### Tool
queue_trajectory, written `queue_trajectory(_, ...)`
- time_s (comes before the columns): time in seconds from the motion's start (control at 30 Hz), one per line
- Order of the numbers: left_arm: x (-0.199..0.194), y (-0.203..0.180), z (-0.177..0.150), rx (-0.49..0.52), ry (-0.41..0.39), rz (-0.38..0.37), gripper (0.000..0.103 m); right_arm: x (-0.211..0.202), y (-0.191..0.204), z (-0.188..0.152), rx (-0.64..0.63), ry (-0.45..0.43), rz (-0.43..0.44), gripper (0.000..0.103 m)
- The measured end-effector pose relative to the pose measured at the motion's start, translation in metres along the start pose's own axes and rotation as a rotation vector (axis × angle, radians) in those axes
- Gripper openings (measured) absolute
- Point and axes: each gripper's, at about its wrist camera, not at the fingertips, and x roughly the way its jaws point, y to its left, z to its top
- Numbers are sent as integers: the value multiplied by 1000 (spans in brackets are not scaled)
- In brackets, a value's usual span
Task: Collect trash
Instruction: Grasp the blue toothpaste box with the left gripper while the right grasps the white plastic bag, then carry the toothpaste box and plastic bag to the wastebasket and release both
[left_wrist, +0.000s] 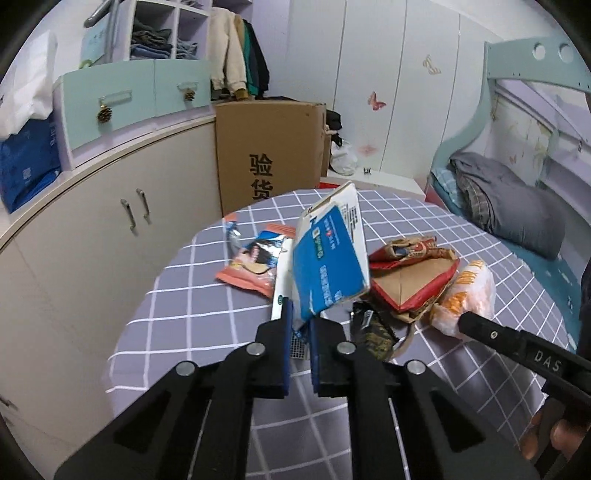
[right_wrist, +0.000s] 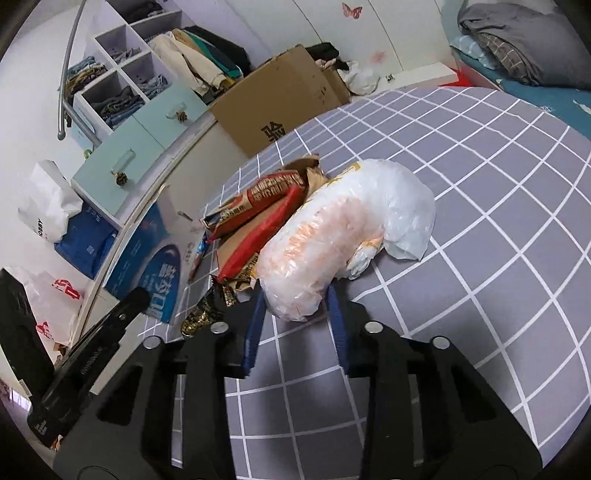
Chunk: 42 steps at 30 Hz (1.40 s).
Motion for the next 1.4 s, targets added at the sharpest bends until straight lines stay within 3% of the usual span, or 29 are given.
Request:
queue_trajectory(0.3,-49,35,-8,-70,-57,-14,8,-42,26,-16,-74,-109,-34,25)
queue_trajectory(0.6,-106,91,-32,-158,-99,-17,8,-63,102,-51,-233,-107,51,25)
queue_trajectory(0.77,-130,139,-56,-230,-86,-5,8,-51,164,-86,-339,-45,137,25)
queue_trajectory(1.0,-151,217,-102,-350,-78,80,8,-9,243,-141,-449,76,243,25)
queue_trajectory(1.13,-146,271,-134,-457,-33,134,8,25,288,-182,-511,168,297,25)
queue_trajectory(1.4,-119,345,-188,-598,61,217,8,95,330,-244,-581,316,319,25)
